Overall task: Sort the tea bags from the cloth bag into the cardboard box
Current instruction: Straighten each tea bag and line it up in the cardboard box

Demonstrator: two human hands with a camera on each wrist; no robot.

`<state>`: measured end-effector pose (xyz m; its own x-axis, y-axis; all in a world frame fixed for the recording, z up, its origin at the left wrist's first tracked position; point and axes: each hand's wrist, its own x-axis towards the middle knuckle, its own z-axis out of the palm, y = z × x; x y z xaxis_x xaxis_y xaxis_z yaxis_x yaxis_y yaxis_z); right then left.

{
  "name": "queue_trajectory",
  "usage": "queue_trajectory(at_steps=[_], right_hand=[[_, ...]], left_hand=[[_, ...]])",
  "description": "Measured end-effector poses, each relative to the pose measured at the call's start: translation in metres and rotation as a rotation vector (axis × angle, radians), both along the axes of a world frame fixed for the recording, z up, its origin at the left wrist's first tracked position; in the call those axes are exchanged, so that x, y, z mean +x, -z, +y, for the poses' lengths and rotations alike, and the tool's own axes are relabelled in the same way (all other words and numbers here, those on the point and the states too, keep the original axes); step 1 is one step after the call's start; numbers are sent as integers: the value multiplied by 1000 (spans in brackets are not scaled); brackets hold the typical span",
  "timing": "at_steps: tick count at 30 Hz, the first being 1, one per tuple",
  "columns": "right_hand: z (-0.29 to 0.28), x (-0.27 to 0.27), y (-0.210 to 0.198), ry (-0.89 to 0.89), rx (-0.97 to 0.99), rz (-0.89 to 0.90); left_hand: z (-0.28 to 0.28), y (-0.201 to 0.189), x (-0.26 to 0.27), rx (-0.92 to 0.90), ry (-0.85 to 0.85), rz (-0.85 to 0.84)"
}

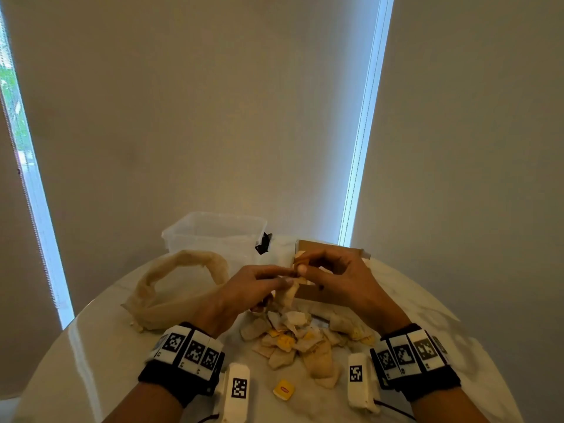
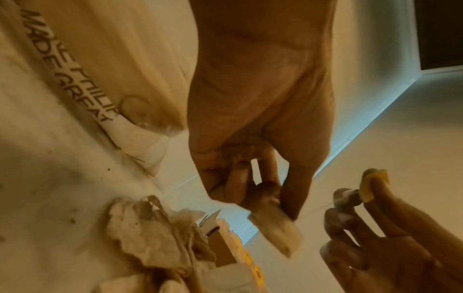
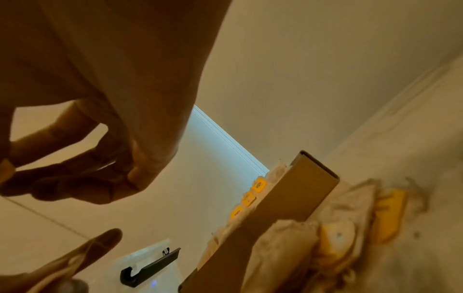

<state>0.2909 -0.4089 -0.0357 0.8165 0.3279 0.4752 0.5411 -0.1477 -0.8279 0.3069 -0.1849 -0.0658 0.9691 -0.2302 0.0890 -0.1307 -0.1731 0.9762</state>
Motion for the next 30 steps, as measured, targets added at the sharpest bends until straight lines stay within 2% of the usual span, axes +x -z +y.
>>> queue_trajectory(at_steps=[4, 8, 12, 17, 23, 30], right_hand=[[-5, 8, 0, 86, 66, 45], [-9, 17, 5, 164, 174, 146], [-12, 23, 10, 168, 212, 268], [-8, 24, 17, 153, 225, 375], [1, 17, 16, 55, 252, 433], [2, 12, 11, -85, 372, 519]], left_hand=[[-7, -4, -10, 149, 244, 44], [-8, -8, -15, 65, 352, 15], [-6, -12, -16, -92, 281, -71], [1, -11, -8, -261, 134, -91], [5, -7, -3, -188, -65, -144], [4, -8, -4, -147, -117, -159]])
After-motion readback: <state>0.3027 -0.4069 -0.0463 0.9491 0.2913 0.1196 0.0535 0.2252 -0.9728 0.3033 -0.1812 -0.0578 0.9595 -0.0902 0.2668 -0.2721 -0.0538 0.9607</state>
